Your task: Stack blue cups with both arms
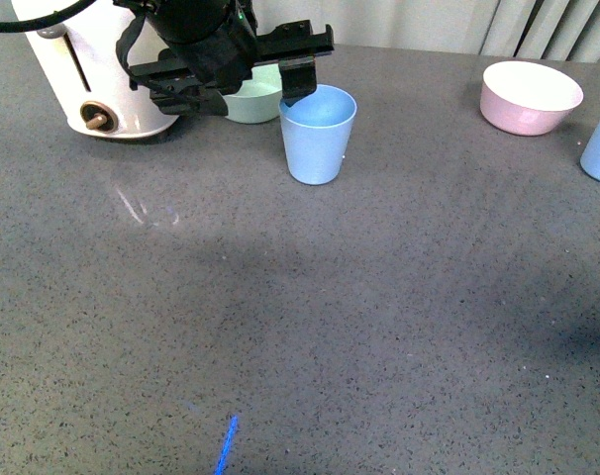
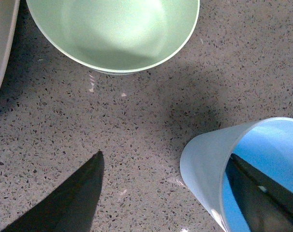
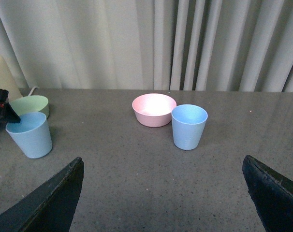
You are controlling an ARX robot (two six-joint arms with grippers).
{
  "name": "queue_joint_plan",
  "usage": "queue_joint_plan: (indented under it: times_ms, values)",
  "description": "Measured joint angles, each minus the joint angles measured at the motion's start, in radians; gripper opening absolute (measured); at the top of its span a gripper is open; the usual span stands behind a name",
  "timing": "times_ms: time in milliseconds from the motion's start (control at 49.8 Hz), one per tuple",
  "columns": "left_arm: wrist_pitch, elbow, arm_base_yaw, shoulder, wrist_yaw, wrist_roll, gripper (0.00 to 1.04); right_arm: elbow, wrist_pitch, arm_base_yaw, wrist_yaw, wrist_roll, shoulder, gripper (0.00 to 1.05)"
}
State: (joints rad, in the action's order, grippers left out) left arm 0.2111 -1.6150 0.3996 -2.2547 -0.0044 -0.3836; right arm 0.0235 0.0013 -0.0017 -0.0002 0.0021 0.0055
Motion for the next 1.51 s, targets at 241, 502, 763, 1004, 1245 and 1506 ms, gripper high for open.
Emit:
queue_joint_plan:
  times_ms: [241,502,763,1004,1245,1506]
  values:
    - [0.017,-0.012,0.018,-0.009,-0.011,0.001,0.43,0.0,0.0,0.0,0.0,0.0,0.0,0.96]
    - [0.018,-0.012,0.042,-0.009,-0.023,0.001,0.09,0.0,0.0,0.0,0.0,0.0,0.0,0.96]
    - [0.024,0.032,0.084,0.024,-0.048,0.0,0.02,0.0,0.0,0.0,0.0,0.0,0.0,0.96]
    - [0.026,0.084,0.159,0.069,-0.053,0.007,0.02,0.0,0.0,0.0,0.0,0.0,0.0,0.96]
    - [0.016,0.097,0.285,0.082,-0.045,0.011,0.02,0.0,0.0,0.0,0.0,0.0,0.0,0.96]
    - [0.02,0.097,0.352,0.078,-0.05,0.017,0.02,0.0,0.0,0.0,0.0,0.0,0.0,0.96]
